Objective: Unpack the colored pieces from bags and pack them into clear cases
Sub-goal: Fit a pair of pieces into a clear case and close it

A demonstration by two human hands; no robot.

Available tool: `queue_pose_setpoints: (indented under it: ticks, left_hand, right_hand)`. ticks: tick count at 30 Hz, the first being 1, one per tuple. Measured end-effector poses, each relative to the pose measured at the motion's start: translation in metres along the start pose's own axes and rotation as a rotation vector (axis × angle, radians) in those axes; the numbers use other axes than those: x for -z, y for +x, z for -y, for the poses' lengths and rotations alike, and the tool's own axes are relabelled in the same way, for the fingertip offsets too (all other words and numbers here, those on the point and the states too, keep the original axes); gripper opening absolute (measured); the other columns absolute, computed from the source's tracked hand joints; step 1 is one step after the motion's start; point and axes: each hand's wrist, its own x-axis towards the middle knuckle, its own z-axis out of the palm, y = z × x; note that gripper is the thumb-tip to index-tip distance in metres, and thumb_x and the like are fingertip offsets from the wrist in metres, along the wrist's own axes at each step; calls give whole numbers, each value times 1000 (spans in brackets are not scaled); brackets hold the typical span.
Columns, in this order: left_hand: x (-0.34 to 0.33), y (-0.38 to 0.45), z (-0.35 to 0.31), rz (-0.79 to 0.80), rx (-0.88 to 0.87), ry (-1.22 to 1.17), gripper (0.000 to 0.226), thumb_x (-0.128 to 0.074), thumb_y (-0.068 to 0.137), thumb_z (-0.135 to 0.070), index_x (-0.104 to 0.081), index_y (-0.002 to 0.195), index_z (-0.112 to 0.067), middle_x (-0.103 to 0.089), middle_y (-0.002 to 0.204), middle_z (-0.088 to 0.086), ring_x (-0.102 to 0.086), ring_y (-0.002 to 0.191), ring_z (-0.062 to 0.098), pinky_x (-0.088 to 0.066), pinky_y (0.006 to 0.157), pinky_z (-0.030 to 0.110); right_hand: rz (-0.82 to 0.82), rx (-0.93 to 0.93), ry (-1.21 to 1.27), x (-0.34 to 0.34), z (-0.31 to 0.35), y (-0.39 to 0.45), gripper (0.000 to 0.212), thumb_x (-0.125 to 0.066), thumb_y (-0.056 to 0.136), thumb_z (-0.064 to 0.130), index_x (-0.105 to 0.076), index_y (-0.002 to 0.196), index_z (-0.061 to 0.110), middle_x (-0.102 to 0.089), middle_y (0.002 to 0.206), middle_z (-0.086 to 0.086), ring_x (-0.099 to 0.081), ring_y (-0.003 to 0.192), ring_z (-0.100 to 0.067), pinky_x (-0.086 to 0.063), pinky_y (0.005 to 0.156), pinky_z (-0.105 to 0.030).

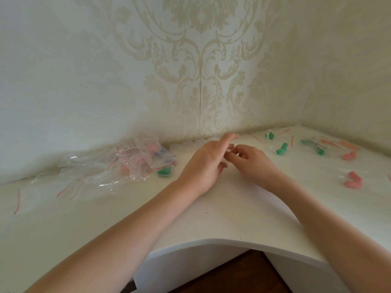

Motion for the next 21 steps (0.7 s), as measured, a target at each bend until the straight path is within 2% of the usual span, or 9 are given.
queue_pose_setpoints:
  ticks: [4,7,10,12,14,16,18,21]
  left_hand:
    - [2,2,-4,-29,55,-126,68,-64,81,7,-39,138,-18,-63,124,5,-61,111,18,-47,96,31]
    - [1,2,-3,-74,72,-177,66,-67,81,5,-41,137,-16,-63,124,5,-63,108,16,-48,95,30]
    - [5,5,-3,-183,190,-366,63,-72,77,4,-45,131,-13,-65,116,6,-66,97,9,-52,86,20]
    - [8,7,-2,-203,280,-470,59,-77,72,2,-50,121,-15,-67,108,3,-63,96,3,-50,80,12]
    - [7,7,1,-152,373,-539,52,-79,70,-1,-54,111,-21,-66,104,0,-65,96,8,-53,85,23]
    - [4,6,1,-66,470,-585,50,-78,71,-7,-56,111,-26,-65,107,-1,-67,95,14,-53,90,35]
    - [3,4,-4,24,518,-631,45,-76,74,-7,-60,114,-23,-66,110,3,-67,97,17,-54,90,36]
    - [3,3,-10,79,587,-871,28,-62,84,6,-62,109,-8,-65,108,12,-70,85,20,-58,77,26]
  right_hand:
    - [50,1,255,3,0,1,27,-49,94,30,-55,69,21,-42,66,2,-37,59,-14,-31,63,-32]
    - [63,-23,346,5,-2,2,28,-43,95,22,-59,72,20,-40,66,3,-35,55,-12,-30,54,-26]
    - [56,-78,490,13,-11,5,34,-37,93,15,-70,87,12,-34,61,5,-28,50,-10,-23,48,-22]
    - [62,-94,551,15,-15,7,34,-37,95,15,-70,89,11,-31,60,5,-26,50,-10,-21,47,-22]
    - [60,-89,581,13,-16,8,34,-37,99,20,-69,88,12,-30,59,5,-25,50,-10,-21,46,-21]
    - [69,-51,586,11,-17,10,35,-37,102,26,-67,89,13,-30,58,6,-24,49,-9,-22,45,-20]
    - [79,-17,587,11,-18,9,35,-38,102,29,-65,87,14,-30,56,7,-24,49,-9,-22,45,-20]
    - [37,-20,491,10,-17,10,35,-37,102,29,-64,85,15,-33,53,9,-25,48,-9,-24,44,-19]
